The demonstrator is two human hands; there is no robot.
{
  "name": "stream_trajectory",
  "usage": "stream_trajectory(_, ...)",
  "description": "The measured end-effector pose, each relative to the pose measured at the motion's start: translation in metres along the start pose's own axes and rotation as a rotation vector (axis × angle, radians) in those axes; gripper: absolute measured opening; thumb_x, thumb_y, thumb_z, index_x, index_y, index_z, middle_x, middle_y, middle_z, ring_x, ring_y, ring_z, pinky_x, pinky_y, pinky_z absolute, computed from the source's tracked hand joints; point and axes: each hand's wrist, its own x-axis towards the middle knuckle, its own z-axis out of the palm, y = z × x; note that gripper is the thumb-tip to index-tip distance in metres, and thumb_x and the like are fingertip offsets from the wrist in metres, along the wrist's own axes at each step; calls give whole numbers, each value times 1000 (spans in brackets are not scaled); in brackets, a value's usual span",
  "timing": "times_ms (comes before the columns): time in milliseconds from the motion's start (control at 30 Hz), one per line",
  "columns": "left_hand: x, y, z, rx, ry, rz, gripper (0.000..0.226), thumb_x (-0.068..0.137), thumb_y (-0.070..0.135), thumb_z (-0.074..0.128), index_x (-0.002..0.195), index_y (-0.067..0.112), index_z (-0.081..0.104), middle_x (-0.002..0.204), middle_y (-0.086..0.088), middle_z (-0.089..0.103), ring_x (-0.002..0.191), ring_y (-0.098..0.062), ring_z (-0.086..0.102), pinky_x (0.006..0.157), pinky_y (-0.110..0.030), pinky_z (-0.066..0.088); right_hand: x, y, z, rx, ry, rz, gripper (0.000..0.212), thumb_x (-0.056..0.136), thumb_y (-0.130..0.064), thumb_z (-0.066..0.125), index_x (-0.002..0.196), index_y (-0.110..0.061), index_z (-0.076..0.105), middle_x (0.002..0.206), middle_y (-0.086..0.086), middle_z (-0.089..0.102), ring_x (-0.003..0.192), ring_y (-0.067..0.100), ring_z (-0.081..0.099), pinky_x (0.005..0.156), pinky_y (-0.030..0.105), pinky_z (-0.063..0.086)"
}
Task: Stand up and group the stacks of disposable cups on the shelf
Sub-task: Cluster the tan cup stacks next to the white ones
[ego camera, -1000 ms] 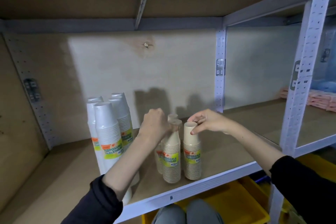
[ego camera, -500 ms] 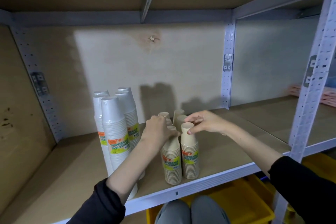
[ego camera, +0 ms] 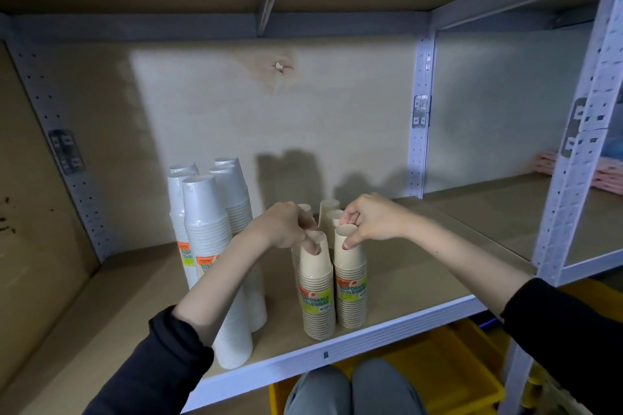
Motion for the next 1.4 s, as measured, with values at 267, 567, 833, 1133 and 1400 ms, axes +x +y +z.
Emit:
stream_trajectory(267,1,2,3,-9,127,-111,38,66,30,80,99,12,72,81,0,60,84,-17,59,72,-21,43,6,-2,-11,82,-83,-24,42,65,-8,81,104,-4,68,85,0,62,78,9,57,67,15,44)
stream_trajectory(567,0,4,7,-18,143,-149,48,67,32,80,107,7,69,108,-11,70,105,-23,63,87,-29,49,11,1,-2,125,-113,-28,44,65,-6,81,106,-1,67,87,2,63,80,11,57,69,14,44)
stream_trajectory(833,0,3,10,-44,116,-135,49,69,31,79,110,9,66,114,-9,66,108,-23,60,87,-28,47,10,8,-3,144,-109,-10,48,65,-13,82,110,-3,67,90,0,62,80,9,56,77,19,44)
stream_trajectory(1133,-3,2,10,-34,95,-123,50,70,29,78,113,8,63,118,-9,62,110,-23,58,92,-31,47,5,12,0,143,-87,4,51,67,-14,82,113,-4,65,93,-1,60,76,5,54,61,5,39)
stream_trajectory(1400,-3,2,11,-40,104,-125,51,71,29,77,115,8,62,120,-9,62,111,-23,58,91,-30,47,5,15,4,214,-57,7,48,67,-7,80,112,-1,65,93,1,61,82,11,56,66,8,41)
